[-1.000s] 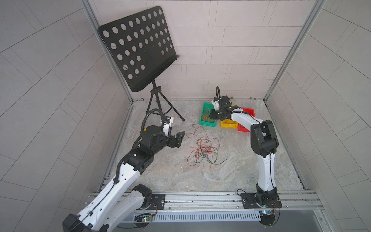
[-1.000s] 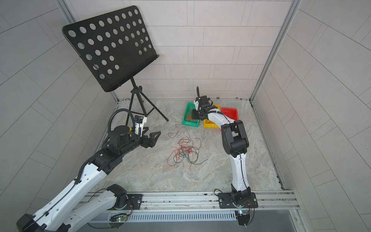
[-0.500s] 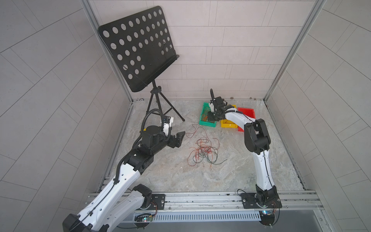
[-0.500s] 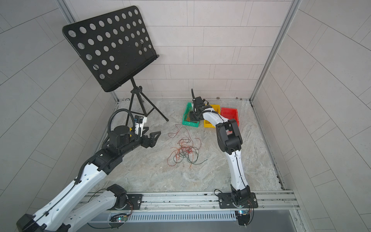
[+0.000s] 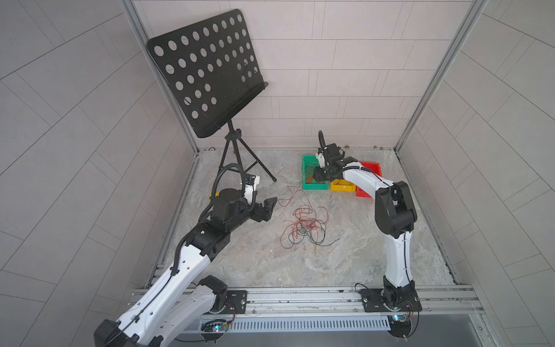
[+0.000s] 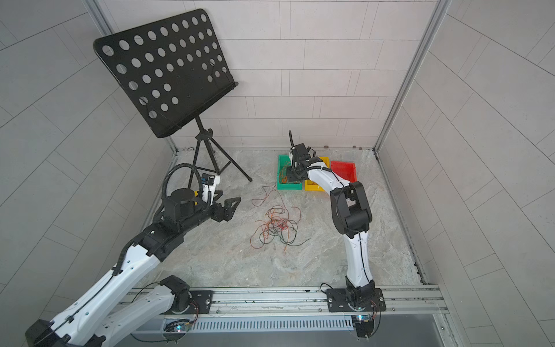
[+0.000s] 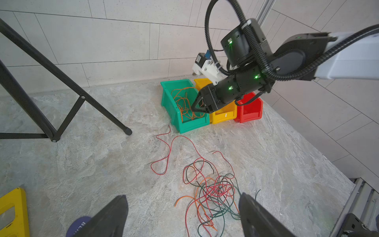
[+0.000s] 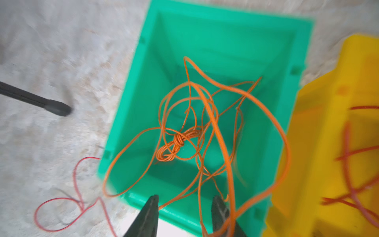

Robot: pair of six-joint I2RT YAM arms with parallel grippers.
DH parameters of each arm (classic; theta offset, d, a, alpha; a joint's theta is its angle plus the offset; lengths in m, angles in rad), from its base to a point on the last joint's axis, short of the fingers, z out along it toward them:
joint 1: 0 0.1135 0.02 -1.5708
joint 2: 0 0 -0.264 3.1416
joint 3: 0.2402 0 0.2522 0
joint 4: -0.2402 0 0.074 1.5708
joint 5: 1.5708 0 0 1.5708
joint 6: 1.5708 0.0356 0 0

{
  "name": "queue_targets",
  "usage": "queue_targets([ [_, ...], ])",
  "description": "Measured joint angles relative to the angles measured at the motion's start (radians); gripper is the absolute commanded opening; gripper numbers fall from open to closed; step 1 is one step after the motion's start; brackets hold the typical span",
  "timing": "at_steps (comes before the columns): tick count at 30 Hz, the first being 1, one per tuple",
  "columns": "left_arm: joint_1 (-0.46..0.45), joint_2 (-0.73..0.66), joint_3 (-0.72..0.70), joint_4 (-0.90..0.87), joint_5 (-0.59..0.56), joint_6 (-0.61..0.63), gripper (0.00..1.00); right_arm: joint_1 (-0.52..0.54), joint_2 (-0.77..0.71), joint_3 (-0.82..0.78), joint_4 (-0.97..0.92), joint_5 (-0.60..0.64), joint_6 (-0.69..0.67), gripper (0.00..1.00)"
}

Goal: Untangle and sort cables by color
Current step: Place the cable in the bin, then adjust the cable in the bin.

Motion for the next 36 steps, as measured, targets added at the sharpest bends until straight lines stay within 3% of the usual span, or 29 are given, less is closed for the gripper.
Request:
queue_targets([
  [10, 0.000, 0.011, 0.000, 0.000, -0.015, -0.016, 0.94, 0.000, -0.155, -0.051, -0.016, 0.033, -0.037, 0.67],
  [19, 0.000, 0.040, -0.005, 0.000, -0.020, -0.039, 0.95, -0.031, -0.157, -0.042, -0.029, 0.016, -0.059, 0.57],
  [25, 0.000, 0.052, -0.005, 0.000, -0.023, -0.045, 0.95, -0.090, -0.023, 0.134, -0.083, 0.045, -0.123, 0.57],
  [31, 0.000, 0.062, -0.005, 0.000, -0.025, -0.045, 0.95, -0.146, 0.099, 0.232, -0.128, -0.002, -0.152, 0.60],
  [36, 0.000, 0.075, -0.005, 0.000, -0.026, -0.045, 0.95, -0.165, 0.164, 0.286, -0.164, -0.034, -0.169, 0.42],
])
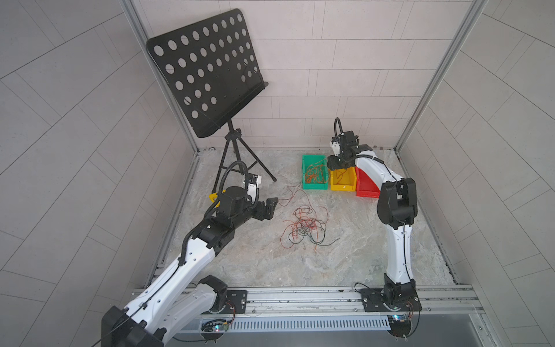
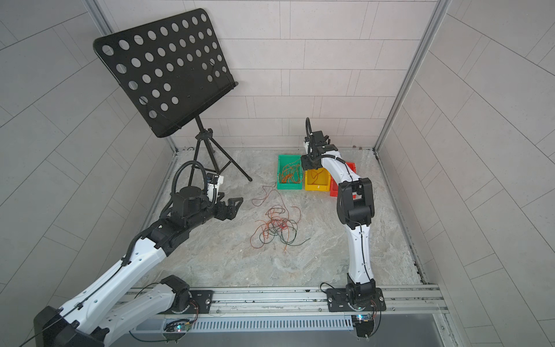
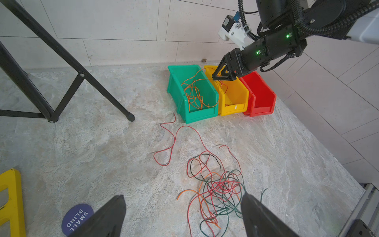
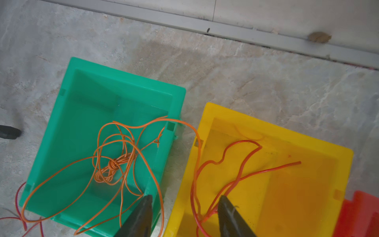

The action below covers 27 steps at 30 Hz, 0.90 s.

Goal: Untangle and sort cables by color
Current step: Adjust the cable in the bin.

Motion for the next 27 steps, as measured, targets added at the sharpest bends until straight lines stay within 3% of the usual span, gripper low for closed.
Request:
queue_targets([
  [6, 0.000, 0.000, 0.000, 0.000, 0.000, 0.000, 0.95, 0.001, 0.025, 0.050, -0.031, -0.021, -0.018, 0.10],
  [9, 0.000, 0.000, 0.000, 0.000, 0.000, 0.000, 0.95, 0.001, 0.025, 0.061, -0.037, -0.031, -0.023, 0.00],
  [27, 0.000, 0.000, 0.000, -0.001, -0.001, 0.005, 0.95, 0.082, 0.023, 0.048, -0.044, -0.092, -0.021, 0.00],
])
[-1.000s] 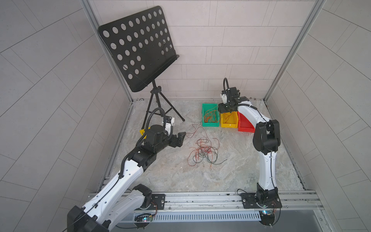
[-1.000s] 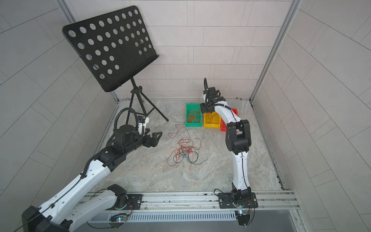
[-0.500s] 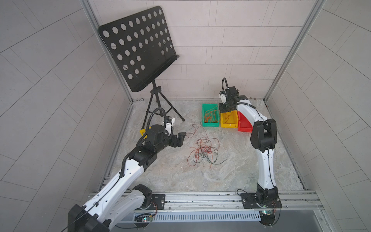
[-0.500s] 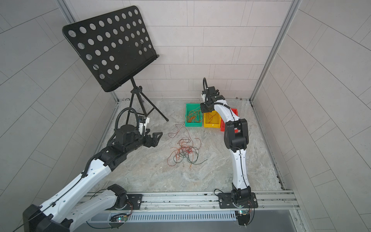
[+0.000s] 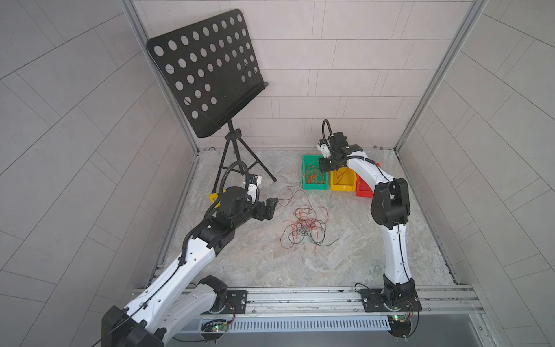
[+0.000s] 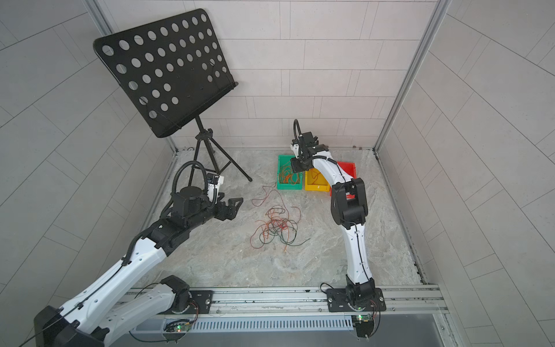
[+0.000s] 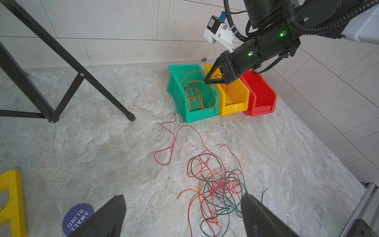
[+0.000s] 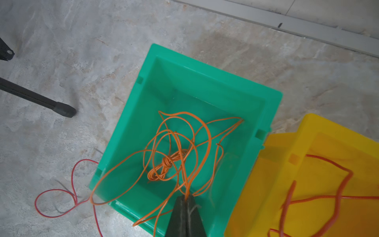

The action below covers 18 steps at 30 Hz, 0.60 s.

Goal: Untangle and sort cables by color
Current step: Adjust the cable in the bin.

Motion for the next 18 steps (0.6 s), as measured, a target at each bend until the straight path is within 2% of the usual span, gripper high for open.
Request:
queue_targets([
  [18, 0.000, 0.000, 0.000, 0.000, 0.002, 0.001, 0.95, 0.078, 0.225, 0.165, -0.082, 0.185, 0.000, 0.00],
])
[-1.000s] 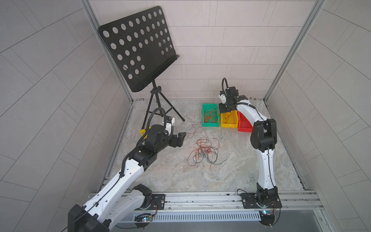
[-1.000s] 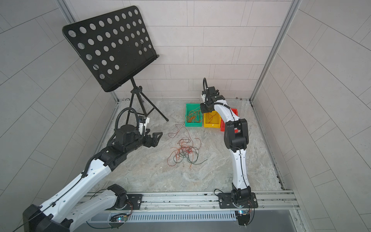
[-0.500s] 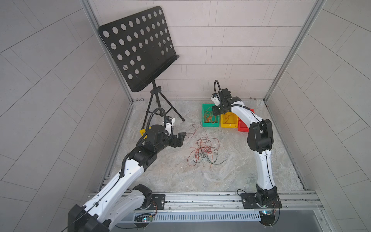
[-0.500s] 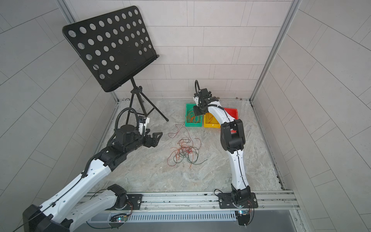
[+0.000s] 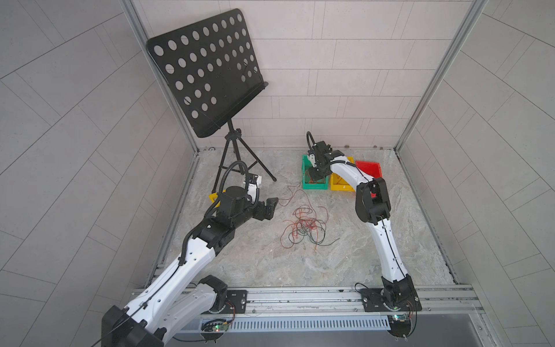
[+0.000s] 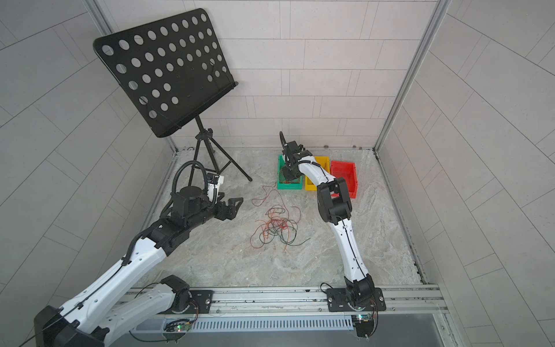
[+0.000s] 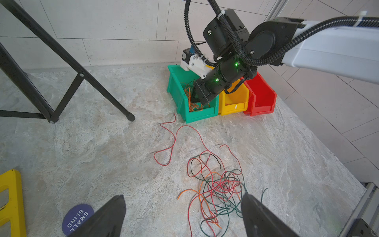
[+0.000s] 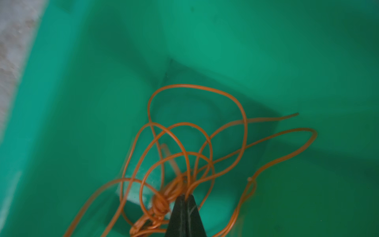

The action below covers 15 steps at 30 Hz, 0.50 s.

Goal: Untangle and sort cables by color
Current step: Adjust the cable in the bin.

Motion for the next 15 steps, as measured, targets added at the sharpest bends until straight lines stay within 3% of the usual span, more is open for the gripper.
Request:
queue_targets([
  [4, 0.000, 0.000, 0.000, 0.000, 0.001, 0.000, 0.95, 0.000, 0.006, 0.005, -0.028, 0.016, 0.000, 0.03],
  [9, 0.000, 0.000, 0.000, 0.001, 0.003, 0.000, 0.95, -0.002, 0.005, 0.005, -0.063, 0.016, -0.002, 0.22],
  [15, 0.000, 0.000, 0.000, 0.001, 0.005, 0.000, 0.95, 0.002, -0.065, -0.025, -0.072, 0.006, -0.006, 0.36],
])
